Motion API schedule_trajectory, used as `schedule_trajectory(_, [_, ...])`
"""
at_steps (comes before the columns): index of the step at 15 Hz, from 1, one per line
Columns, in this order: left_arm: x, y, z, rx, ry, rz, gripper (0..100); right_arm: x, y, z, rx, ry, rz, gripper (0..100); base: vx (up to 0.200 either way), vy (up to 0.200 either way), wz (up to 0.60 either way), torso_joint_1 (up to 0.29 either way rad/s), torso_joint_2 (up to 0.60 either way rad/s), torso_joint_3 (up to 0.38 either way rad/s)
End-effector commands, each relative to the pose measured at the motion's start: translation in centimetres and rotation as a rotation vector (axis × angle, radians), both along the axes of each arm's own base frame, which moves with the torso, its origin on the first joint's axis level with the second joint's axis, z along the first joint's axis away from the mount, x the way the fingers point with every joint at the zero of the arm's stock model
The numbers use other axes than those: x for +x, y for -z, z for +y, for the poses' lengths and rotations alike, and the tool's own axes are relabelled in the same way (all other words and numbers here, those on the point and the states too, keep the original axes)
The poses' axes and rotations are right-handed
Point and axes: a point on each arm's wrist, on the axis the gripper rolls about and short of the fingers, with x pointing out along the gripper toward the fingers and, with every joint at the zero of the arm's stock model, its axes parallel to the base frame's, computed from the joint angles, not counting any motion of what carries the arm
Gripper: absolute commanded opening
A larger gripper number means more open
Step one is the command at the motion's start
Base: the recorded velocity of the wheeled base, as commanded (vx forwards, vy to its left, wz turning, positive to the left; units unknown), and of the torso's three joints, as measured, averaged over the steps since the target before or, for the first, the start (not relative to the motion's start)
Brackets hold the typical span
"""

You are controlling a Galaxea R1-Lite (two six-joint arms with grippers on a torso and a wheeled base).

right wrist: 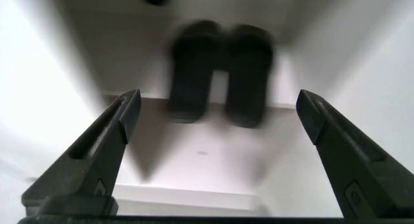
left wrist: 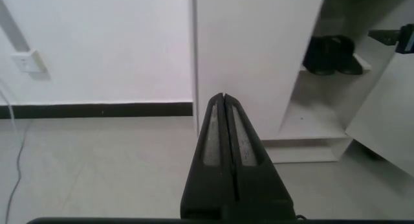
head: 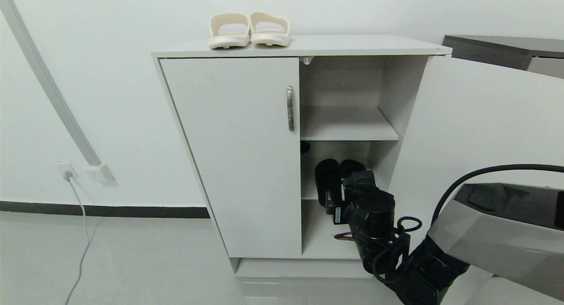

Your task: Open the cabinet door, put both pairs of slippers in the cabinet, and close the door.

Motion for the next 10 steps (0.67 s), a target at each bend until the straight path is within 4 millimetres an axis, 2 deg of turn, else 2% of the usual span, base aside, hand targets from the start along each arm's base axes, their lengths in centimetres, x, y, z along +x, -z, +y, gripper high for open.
schedule_trajectory(1, [0.01, -0.01, 0.00, 0.000, -0.001, 0.001, 0, 0.08, 0.12, -0.07, -0.002, 0.003, 0.002, 100, 0.000, 0.200, 0.00, -0.002, 0.00, 0.002])
schedule_trajectory(10, [0.01, -0.01, 0.00, 0.000, -0.001, 0.001, 0, -0.04, 0.57, -0.50, -0.032, 0.007, 0.019, 100, 0.000, 0.200, 0.00, 0.003, 0.00, 0.000])
